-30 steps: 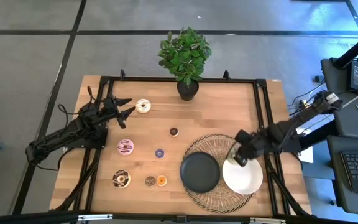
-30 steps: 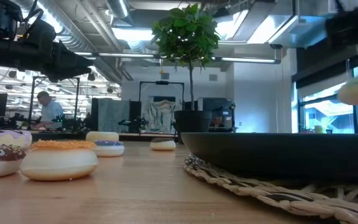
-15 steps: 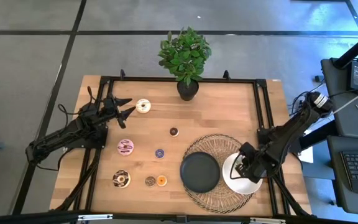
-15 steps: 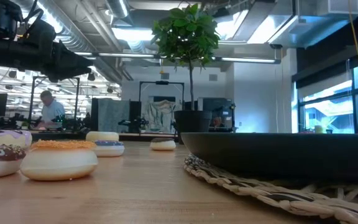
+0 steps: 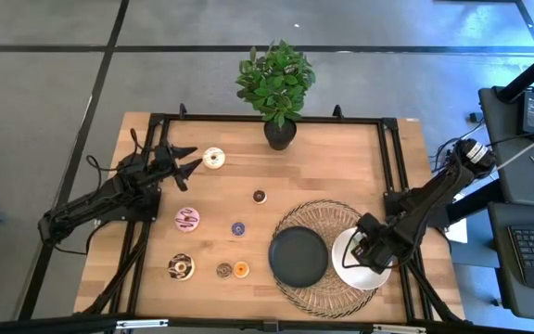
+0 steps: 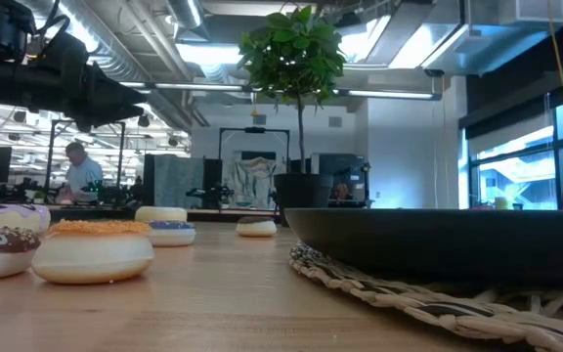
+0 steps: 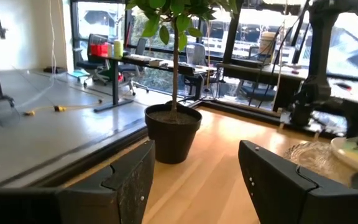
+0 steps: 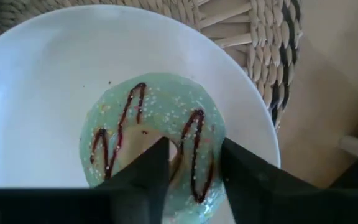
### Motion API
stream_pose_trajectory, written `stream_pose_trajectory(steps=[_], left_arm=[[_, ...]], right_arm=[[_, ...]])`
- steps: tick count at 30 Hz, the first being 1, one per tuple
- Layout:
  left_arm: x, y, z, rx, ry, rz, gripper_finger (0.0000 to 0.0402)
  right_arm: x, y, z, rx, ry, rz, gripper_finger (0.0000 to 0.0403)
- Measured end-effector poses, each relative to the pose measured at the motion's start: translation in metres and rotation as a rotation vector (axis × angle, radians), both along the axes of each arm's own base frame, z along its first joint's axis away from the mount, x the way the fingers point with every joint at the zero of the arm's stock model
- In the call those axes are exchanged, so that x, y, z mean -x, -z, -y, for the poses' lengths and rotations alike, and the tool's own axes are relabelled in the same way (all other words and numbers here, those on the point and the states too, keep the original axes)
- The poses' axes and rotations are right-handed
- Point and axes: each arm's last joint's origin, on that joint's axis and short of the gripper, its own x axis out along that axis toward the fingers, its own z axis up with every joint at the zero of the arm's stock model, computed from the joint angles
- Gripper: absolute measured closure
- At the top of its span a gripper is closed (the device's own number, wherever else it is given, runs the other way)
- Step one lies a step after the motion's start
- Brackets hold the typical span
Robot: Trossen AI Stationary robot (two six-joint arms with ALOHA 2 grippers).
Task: Pick & Place donuts
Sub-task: Put the big light blue donut on the white plate, then put the small black donut on the black plate
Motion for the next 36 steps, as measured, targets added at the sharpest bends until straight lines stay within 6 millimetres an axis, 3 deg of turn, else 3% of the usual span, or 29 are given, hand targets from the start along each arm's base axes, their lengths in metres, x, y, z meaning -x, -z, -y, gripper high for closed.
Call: stream_pose_trajectory(steps=[8,14,20,25,31,36], left_arm=[[0.000,0.000,0.000,0.117,0.003,0.066,0.0174],[0.000,0.000,0.000,0.124,0.004,0.075,0.0174],[0.000,-0.002,0.001,0.191,0.039,0.122,0.0174],[-0.005,-0.015,0.009,0.151,0.305,0.218,0.0174],[-0.022,-0.020,0.013,0.175,0.292,0.094,0.0174],[-0.052,-0.025,0.014,0.241,0.289,-0.101,0.0174]], right_arm=[[0.002,-0.037,0.004,0.102,-0.002,-0.040,0.0194],[-0.005,-0.070,0.009,0.301,-0.010,0.115,0.0185],[-0.016,-0.072,0.019,0.415,-0.084,0.189,0.0189],[-0.024,-0.071,0.031,0.461,-0.176,0.275,0.0189],[-0.046,-0.089,0.045,0.447,-0.365,0.426,0.0189],[-0.069,-0.099,0.063,0.425,-0.541,0.483,0.0189]])
